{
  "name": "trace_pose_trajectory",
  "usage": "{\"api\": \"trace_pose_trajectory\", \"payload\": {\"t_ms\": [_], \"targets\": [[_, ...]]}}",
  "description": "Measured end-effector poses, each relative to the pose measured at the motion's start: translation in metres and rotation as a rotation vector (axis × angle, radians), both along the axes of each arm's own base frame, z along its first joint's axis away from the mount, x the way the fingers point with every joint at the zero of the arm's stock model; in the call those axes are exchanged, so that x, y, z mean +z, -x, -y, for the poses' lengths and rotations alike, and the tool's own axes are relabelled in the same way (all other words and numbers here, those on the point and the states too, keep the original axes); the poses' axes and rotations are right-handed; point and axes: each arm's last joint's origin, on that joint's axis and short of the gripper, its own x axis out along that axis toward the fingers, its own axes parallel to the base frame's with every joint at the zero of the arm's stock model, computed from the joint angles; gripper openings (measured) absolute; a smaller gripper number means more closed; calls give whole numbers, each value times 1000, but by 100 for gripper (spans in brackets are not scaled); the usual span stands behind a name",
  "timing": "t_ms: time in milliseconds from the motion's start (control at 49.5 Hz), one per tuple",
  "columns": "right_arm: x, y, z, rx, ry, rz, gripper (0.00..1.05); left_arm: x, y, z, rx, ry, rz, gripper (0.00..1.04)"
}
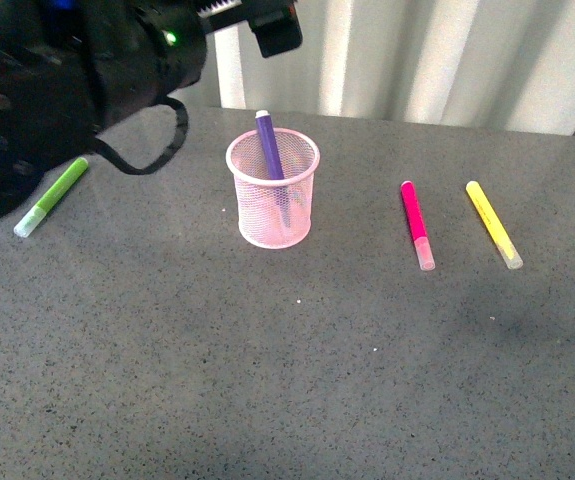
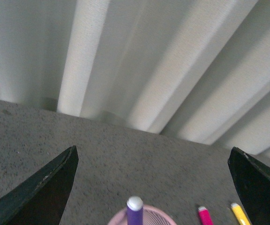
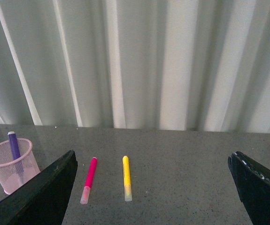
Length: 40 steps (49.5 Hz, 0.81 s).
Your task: Insert purple and pink pens into pink cup
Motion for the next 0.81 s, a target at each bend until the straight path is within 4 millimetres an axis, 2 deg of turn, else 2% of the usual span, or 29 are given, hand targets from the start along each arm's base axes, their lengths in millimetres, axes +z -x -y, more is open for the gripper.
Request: {"api": "trace_pose_trajectory", "payload": {"t_ms": [141, 323, 424, 525, 626, 687, 808], "targets": [[0, 0, 0, 0, 0, 0, 98, 22, 18, -30, -12, 91, -43, 98], [0, 0, 0, 0, 0, 0, 98, 48, 49, -78, 14, 172, -23, 98], [0, 0, 0, 0, 0, 0, 98, 54, 72, -107, 46, 198, -9, 98], [0, 0, 0, 0, 0, 0, 98, 47, 97, -134, 62, 197, -13, 98], [0, 0, 0, 0, 0, 0, 98, 30, 129, -154, 204, -54, 98, 78], [0, 0, 0, 0, 0, 0, 98, 21, 145, -155, 220, -173, 92, 67], [0, 0, 0, 1, 0, 0, 98, 19, 162, -151, 207, -273, 100, 49]]}}
